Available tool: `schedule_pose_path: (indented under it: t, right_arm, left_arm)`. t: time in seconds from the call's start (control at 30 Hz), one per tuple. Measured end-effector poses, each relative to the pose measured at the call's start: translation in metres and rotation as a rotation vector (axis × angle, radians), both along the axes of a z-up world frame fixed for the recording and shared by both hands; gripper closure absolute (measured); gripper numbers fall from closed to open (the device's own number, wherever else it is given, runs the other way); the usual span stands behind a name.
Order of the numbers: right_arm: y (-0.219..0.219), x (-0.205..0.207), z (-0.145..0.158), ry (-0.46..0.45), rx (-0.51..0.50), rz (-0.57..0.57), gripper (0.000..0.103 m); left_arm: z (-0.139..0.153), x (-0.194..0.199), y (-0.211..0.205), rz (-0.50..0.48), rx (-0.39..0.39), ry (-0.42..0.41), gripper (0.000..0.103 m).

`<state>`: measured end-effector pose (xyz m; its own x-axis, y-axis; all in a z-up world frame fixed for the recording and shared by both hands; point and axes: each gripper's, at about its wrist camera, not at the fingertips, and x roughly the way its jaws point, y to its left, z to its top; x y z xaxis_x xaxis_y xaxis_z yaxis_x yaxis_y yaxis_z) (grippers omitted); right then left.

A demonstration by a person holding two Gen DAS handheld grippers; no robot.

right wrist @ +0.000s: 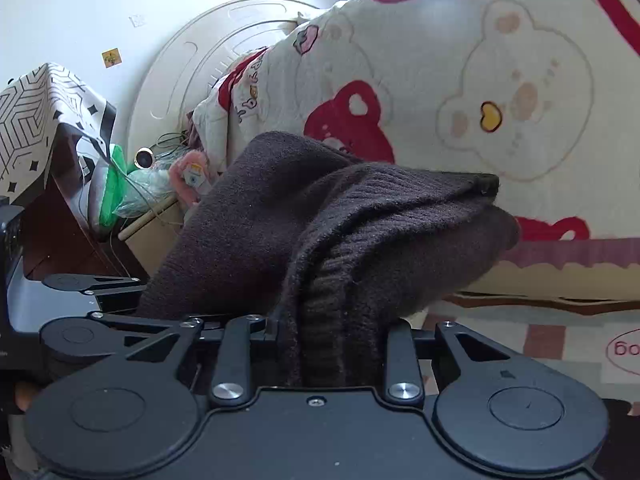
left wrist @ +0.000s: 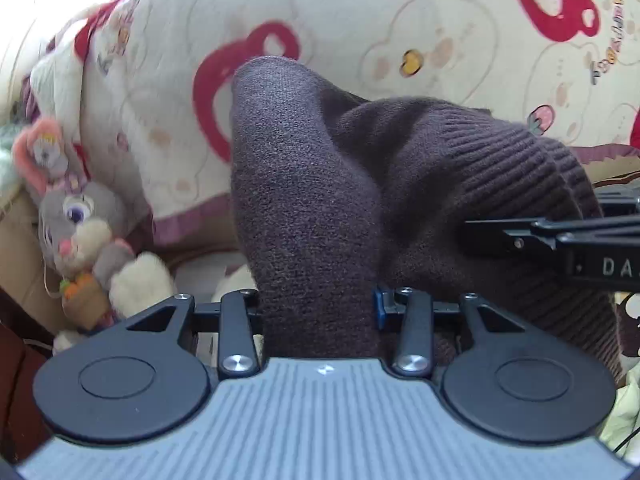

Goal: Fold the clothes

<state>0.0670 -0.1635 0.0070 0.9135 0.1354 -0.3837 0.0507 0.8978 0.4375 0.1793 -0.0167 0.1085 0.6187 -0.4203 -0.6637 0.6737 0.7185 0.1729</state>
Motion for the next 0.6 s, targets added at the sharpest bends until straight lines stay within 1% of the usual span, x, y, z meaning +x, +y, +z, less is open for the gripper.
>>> schedule_pose_path:
  t: [0.07, 0.2, 0.27, 0.3, 0.33, 0.37, 0.4, 0.43, 0.47, 0.5, 0.53, 0.57, 0.6]
  right_arm:
    - [0.012, 0.01, -0.015, 0.001, 0.007, 0.031, 0.07]
    - [0.026, 0.028, -0.043, 0.006, -0.003, 0.064, 0.07]
    - [0.026, 0.042, -0.049, 0.016, 0.004, 0.079, 0.07]
    - [0.023, 0.05, -0.049, 0.017, 0.009, 0.086, 0.07]
    - [0.02, 0.058, -0.048, 0.012, 0.01, 0.092, 0.07]
    - [0.016, 0.07, -0.048, 0.002, 0.038, 0.1, 0.07]
    - [0.007, 0.082, -0.054, -0.012, 0.095, 0.111, 0.069]
    - [-0.002, 0.094, -0.06, -0.028, 0.158, 0.122, 0.064]
    - [-0.013, 0.11, -0.075, -0.025, 0.203, 0.117, 0.062]
    - [-0.023, 0.126, -0.094, 0.028, 0.226, 0.092, 0.046]
    - [-0.032, 0.14, -0.114, 0.092, 0.245, 0.064, 0.044]
    - [-0.042, 0.152, -0.138, 0.168, 0.29, 0.053, 0.044]
    - [-0.05, 0.155, -0.16, 0.204, 0.343, 0.045, 0.052]
  left_arm:
    - [-0.016, 0.013, 0.009, 0.028, 0.016, 0.0, 0.062]
    - [-0.046, 0.027, 0.013, 0.049, 0.058, -0.019, 0.062]
    - [-0.055, 0.039, 0.016, 0.068, 0.052, 0.003, 0.062]
    - [-0.059, 0.048, 0.019, 0.081, 0.037, 0.022, 0.062]
    - [-0.061, 0.059, 0.023, 0.1, 0.01, 0.043, 0.062]
    - [-0.062, 0.072, 0.027, 0.127, -0.024, 0.066, 0.061]
    - [-0.064, 0.086, 0.031, 0.171, -0.07, 0.092, 0.06]
    - [-0.069, 0.102, 0.035, 0.221, -0.123, 0.116, 0.057]
    - [-0.075, 0.119, 0.038, 0.261, -0.171, 0.134, 0.048]
    - [-0.085, 0.136, 0.041, 0.298, -0.216, 0.154, 0.044]
    - [-0.101, 0.153, 0.045, 0.332, -0.247, 0.192, 0.04]
    - [-0.12, 0.167, 0.051, 0.39, -0.26, 0.255, 0.044]
    - [-0.139, 0.173, 0.059, 0.502, -0.277, 0.319, 0.053]
